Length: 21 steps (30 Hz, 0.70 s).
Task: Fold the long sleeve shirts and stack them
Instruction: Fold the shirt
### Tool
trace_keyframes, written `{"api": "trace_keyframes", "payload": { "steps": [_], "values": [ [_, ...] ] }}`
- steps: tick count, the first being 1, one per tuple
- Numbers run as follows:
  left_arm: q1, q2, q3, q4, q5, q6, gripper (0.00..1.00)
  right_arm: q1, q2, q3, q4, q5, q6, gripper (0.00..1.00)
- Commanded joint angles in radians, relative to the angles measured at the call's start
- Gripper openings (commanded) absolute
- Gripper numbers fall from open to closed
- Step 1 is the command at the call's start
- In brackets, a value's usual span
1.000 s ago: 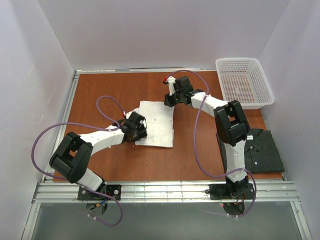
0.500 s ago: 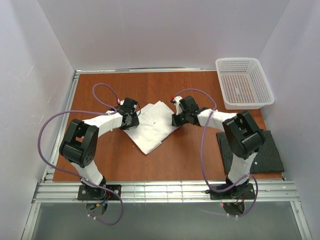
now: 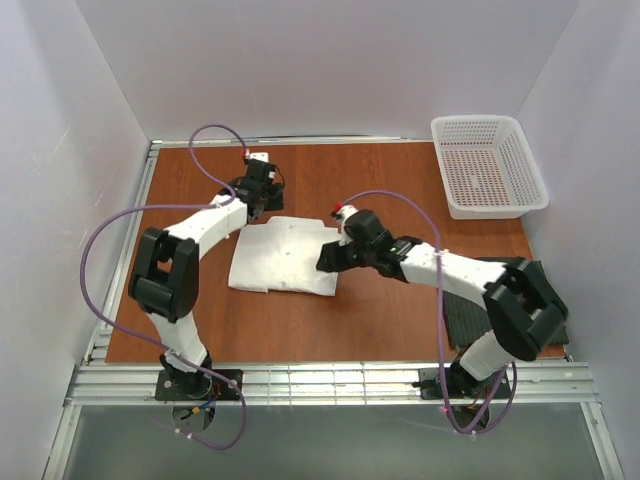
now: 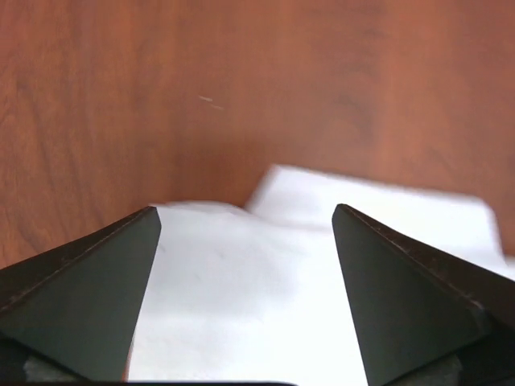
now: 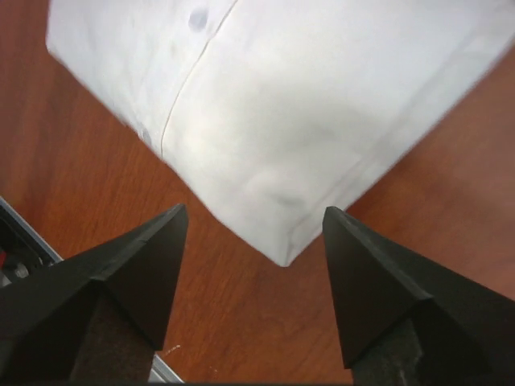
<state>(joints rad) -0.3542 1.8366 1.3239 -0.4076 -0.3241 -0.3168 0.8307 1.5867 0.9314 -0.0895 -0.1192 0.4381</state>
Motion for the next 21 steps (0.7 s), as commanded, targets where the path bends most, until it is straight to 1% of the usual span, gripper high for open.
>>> {"api": "trace_keyframes", "payload": {
  "steps": [1, 2, 3, 4, 5, 6, 8, 9, 10, 12, 13, 15, 16, 18, 19, 20, 21],
  "values": [
    [-0.181, -0.187, -0.09, 0.059, -0.065, 0.123, 0.84, -0.122, -0.138, -0.048, -0.027, 0.043, 0.007, 0.7],
    [-0.216, -0.241, -0.116, 0.059, -0.085, 0.125, 0.84, -0.151, -0.158, -0.065, -0.038, 0.035, 0.005, 0.74],
    [-0.286, -0.267, -0.176, 0.058, -0.096, 0.125, 0.84, -0.201, -0.201, -0.083, -0.052, 0.03, 0.005, 0.78],
    [-0.328, -0.29, -0.204, 0.058, -0.114, 0.125, 0.84, -0.226, -0.221, -0.127, -0.058, 0.026, -0.005, 0.83],
    [-0.368, -0.315, -0.231, 0.058, -0.127, 0.125, 0.84, -0.254, -0.243, -0.147, -0.065, 0.021, -0.01, 0.86],
    [-0.446, -0.339, -0.253, 0.058, -0.135, 0.127, 0.84, -0.302, -0.282, -0.173, -0.072, 0.016, -0.013, 0.89],
    [-0.523, -0.35, -0.293, 0.049, -0.159, 0.124, 0.83, -0.355, -0.321, -0.241, -0.081, -0.011, -0.018, 0.93],
    [-0.589, -0.341, -0.298, 0.027, -0.173, 0.108, 0.82, -0.405, -0.355, -0.262, -0.082, -0.02, -0.019, 0.92],
    [-0.612, -0.332, -0.292, 0.014, -0.179, 0.063, 0.82, -0.425, -0.37, -0.281, -0.079, -0.029, -0.019, 0.92],
    [-0.644, -0.304, -0.275, -0.043, -0.199, -0.019, 0.78, -0.455, -0.405, -0.325, -0.07, -0.051, -0.022, 0.86],
    [-0.644, -0.298, -0.266, -0.06, -0.211, -0.115, 0.77, -0.455, -0.413, -0.335, -0.059, -0.059, -0.027, 0.81],
    [-0.644, -0.281, -0.25, -0.06, -0.259, -0.155, 0.73, -0.455, -0.413, -0.351, -0.012, -0.102, -0.029, 0.78],
    [-0.643, -0.252, -0.238, -0.062, -0.28, -0.174, 0.73, -0.455, -0.404, -0.348, 0.002, -0.114, -0.026, 0.74],
    [-0.637, -0.214, -0.166, -0.088, -0.334, -0.218, 0.7, -0.455, -0.363, -0.321, 0.056, -0.145, -0.03, 0.67],
    [-0.634, -0.168, -0.134, -0.095, -0.348, -0.234, 0.68, -0.455, -0.344, -0.31, 0.075, -0.155, -0.035, 0.59],
    [-0.626, -0.146, -0.09, -0.094, -0.352, -0.238, 0.67, -0.455, -0.299, -0.295, 0.139, -0.187, -0.041, 0.55],
    [-0.609, -0.119, -0.063, -0.085, -0.333, -0.237, 0.65, -0.455, -0.271, -0.263, 0.161, -0.206, -0.05, 0.54]
  ]
}}
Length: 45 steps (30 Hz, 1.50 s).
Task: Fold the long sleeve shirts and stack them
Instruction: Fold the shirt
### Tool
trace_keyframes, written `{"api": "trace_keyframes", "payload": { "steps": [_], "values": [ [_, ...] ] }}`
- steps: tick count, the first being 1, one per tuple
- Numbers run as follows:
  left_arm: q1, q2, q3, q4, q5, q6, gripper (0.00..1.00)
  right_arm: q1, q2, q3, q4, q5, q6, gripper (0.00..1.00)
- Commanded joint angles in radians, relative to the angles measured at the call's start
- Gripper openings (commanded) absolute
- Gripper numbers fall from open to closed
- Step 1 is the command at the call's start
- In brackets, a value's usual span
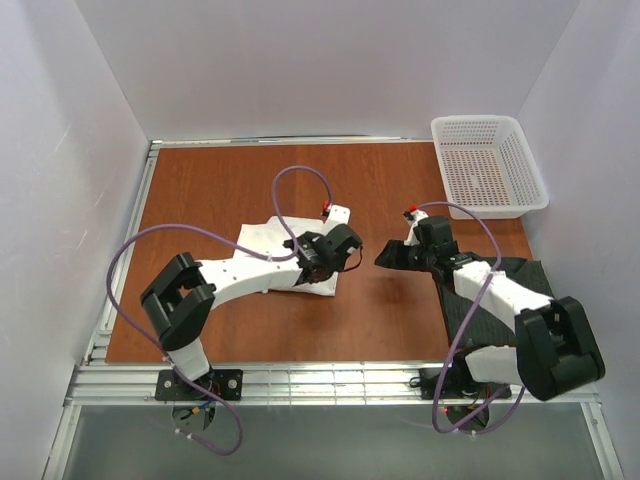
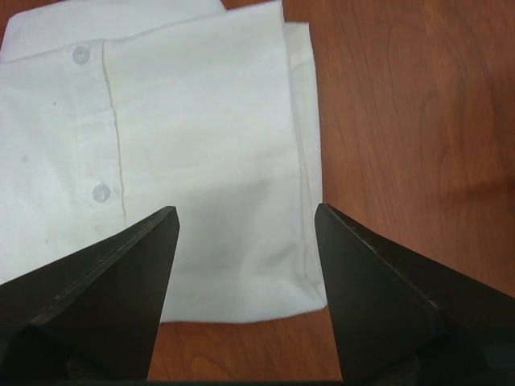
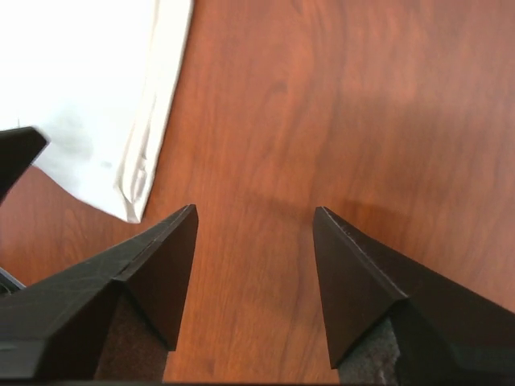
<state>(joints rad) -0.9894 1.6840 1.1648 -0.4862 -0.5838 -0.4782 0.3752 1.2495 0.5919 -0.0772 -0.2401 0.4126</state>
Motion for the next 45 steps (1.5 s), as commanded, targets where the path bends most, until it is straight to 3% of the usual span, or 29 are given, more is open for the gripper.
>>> {"api": "trace_keyframes", "payload": {
  "steps": [1, 4, 9, 12, 19, 29, 36, 45],
  "values": [
    [0.037, 0.086, 0.122, -0.008, -0.062, -0.077, 0.65, 0.001, 0.099, 0.101, 0.163, -0.097, -0.024, 0.52],
    [0.063, 0.175, 0.223, -0.018, -0.045, -0.071, 0.64, 0.001, 0.229, 0.193, 0.203, -0.163, -0.026, 0.46],
    [0.095, 0.331, 0.343, -0.058, -0.034, -0.08, 0.63, 0.001, 0.413, 0.302, 0.232, -0.197, -0.015, 0.45],
    [0.109, 0.365, 0.361, -0.057, -0.024, -0.088, 0.61, 0.001, 0.499, 0.353, 0.28, -0.266, 0.009, 0.39],
    [0.138, 0.402, 0.365, -0.043, 0.018, -0.097, 0.57, -0.001, 0.649, 0.424, 0.324, -0.352, 0.046, 0.4],
    [0.166, 0.341, 0.303, -0.028, 0.055, -0.126, 0.57, 0.001, 0.766, 0.474, 0.333, -0.395, 0.043, 0.4],
    [0.195, 0.302, 0.314, -0.031, 0.084, -0.146, 0.57, 0.001, 0.806, 0.494, 0.343, -0.389, 0.043, 0.25],
    [0.198, 0.306, 0.332, -0.054, 0.096, -0.169, 0.58, 0.007, 0.831, 0.514, 0.376, -0.442, 0.046, 0.26]
  ]
}}
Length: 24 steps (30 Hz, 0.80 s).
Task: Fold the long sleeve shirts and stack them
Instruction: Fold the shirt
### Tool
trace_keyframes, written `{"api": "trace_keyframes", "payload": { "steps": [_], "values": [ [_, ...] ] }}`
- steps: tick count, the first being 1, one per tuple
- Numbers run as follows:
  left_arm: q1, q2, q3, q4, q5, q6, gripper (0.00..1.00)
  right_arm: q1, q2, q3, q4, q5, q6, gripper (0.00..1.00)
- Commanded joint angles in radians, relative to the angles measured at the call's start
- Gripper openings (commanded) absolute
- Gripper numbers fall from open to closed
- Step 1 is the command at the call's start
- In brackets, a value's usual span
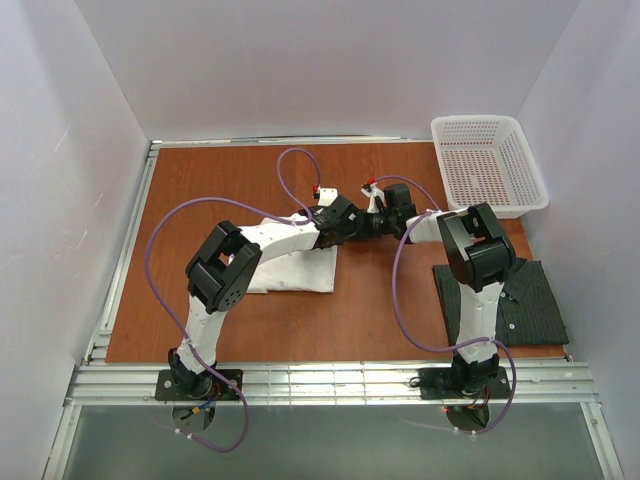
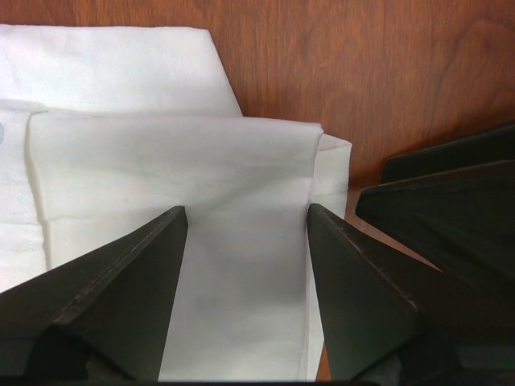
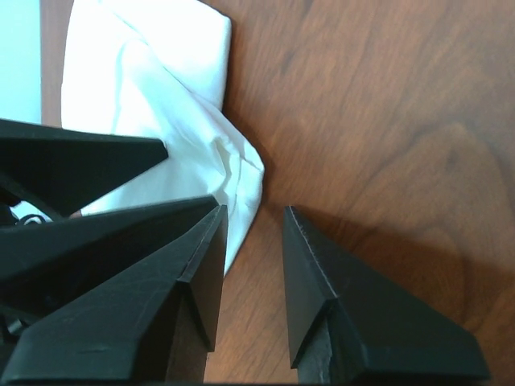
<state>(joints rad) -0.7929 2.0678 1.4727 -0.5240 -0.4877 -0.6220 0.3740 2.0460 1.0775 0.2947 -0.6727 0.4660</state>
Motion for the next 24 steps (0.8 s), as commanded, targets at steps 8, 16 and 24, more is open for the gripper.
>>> {"api": "trace_keyframes", "payload": {
  "steps": [8, 16, 24],
  "values": [
    [0.009, -0.136, 0.014, -0.022, -0.014, -0.048, 0.58, 0.023, 0.089, 0.076, 0.004, 0.01, 0.02, 0.25],
    [0.047, -0.109, 0.078, -0.022, -0.014, -0.053, 0.58, 0.026, 0.097, 0.084, 0.009, 0.024, 0.023, 0.02],
    [0.061, -0.02, 0.201, -0.097, -0.02, -0.169, 0.63, 0.028, 0.085, 0.07, 0.009, 0.032, 0.013, 0.01]
  ]
}}
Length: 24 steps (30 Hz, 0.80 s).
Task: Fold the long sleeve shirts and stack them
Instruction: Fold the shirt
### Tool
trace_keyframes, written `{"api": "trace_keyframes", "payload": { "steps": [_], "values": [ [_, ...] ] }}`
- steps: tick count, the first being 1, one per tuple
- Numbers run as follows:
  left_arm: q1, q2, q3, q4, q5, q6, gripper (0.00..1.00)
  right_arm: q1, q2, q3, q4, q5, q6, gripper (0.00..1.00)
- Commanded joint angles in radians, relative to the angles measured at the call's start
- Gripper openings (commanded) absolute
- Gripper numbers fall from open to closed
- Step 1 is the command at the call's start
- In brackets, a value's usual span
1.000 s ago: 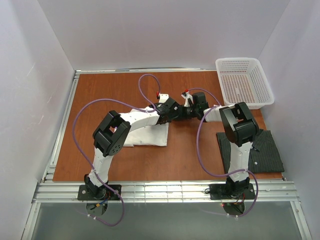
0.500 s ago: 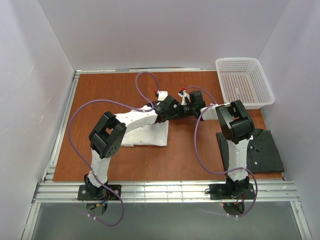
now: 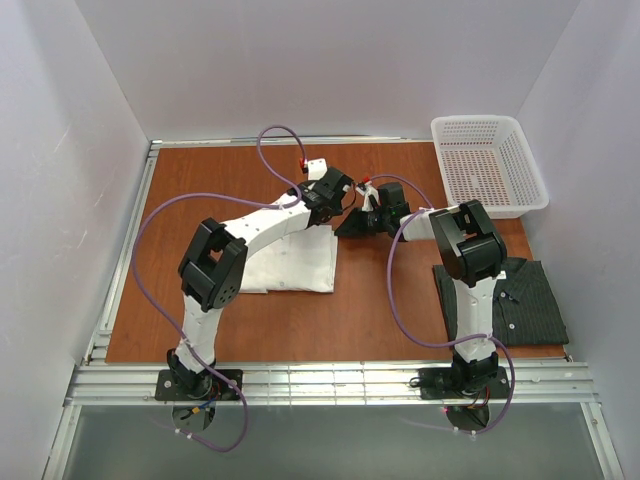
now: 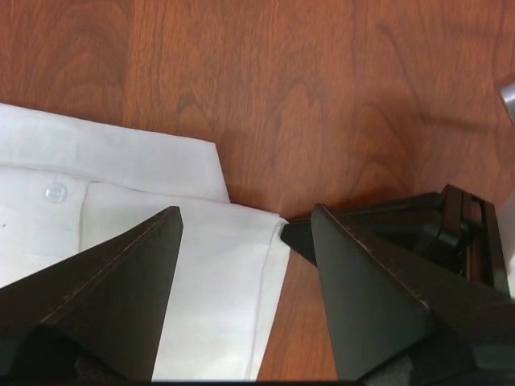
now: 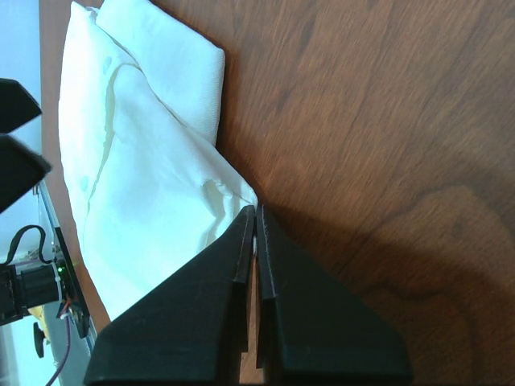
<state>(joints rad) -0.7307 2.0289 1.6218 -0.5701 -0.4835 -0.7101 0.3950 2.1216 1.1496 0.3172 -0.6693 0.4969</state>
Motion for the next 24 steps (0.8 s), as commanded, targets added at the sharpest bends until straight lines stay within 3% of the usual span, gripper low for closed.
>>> {"api": "trace_keyframes", "payload": {
  "steps": [1, 7, 24],
  "values": [
    [-0.001, 0.046, 0.091, -0.091, -0.032, -0.121, 0.62, 0.007, 0.008, -0.007, -0.013, 0.037, -0.02, 0.01],
    [-0.001, 0.195, 0.265, -0.267, -0.041, -0.232, 0.59, 0.008, -0.012, -0.016, -0.015, 0.057, -0.037, 0.01],
    [0.004, 0.238, 0.251, -0.292, -0.001, -0.27, 0.4, 0.03, -0.012, -0.03, -0.013, 0.083, -0.054, 0.01]
  ]
}}
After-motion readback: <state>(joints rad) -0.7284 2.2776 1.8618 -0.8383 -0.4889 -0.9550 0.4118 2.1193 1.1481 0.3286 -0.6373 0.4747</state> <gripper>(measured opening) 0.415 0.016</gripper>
